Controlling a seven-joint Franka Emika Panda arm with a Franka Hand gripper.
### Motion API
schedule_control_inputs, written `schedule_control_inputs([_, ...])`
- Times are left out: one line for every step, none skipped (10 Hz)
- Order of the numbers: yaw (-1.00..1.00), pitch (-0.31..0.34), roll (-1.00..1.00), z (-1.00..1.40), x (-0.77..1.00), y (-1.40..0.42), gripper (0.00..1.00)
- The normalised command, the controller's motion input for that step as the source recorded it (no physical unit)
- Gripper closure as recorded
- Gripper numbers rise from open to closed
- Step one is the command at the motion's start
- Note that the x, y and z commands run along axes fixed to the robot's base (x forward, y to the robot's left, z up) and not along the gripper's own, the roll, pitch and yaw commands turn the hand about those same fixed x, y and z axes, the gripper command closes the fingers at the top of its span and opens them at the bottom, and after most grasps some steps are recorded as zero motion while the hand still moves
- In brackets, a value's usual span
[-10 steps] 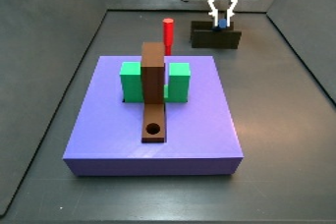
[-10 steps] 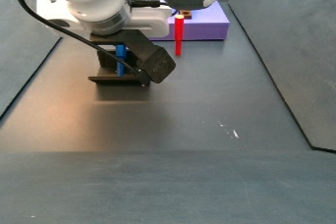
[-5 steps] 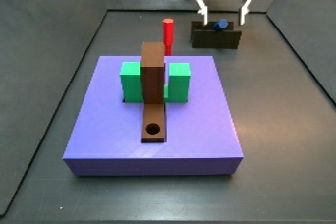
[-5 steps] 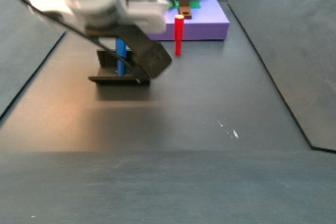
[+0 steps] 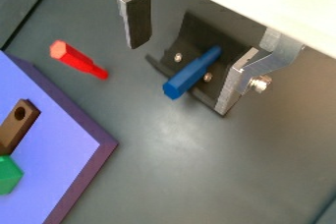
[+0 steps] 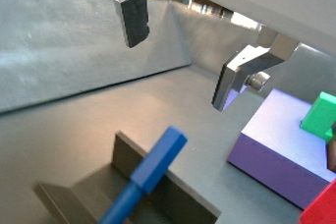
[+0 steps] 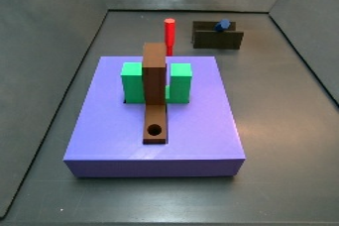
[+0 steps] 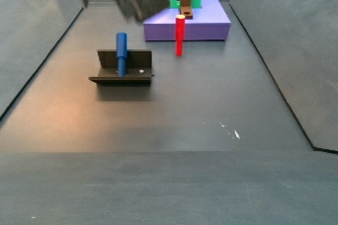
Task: Pick up the blue object. Move up. Place the blue object on the fixture. Regrasp the blue object. Move to above the board. Insert the blue object.
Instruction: Regrasp the blue object.
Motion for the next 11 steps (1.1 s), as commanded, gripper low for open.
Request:
schedule_control_inputs([0.00,0.069,1.00,0.26,0.00,-0.31,0.00])
schedule_control_inputs([0.00,0.131,1.00,0.06,0.00,-0.33,0.00])
schedule_control_inputs([0.00,0.091,1.00,0.04,0.00,-0.34,0.00])
schedule_control_inputs([0.00,0.054,1.00,0.03,0.00,-0.33,0.00])
schedule_control_inputs([0.00,0.086,1.00,0.00,0.00,-0.27,0.00])
schedule_control_inputs([0.00,0.034,1.00,-0.17,0.00,-0.01,0.00])
schedule_control_inputs([0.00,0.000,1.00,-0.18,0.00,0.00,0.00])
schedule_control_inputs([0.00,0.000,1.00,-0.13,0.00,0.07,0.00])
schedule_control_inputs([0.00,0.000,1.00,-0.18,0.00,0.12,0.00])
schedule_control_inputs([0.02,0.000,1.00,-0.22,0.00,0.14,0.00])
schedule_control_inputs([0.05,0.000,1.00,-0.24,0.00,0.15,0.00])
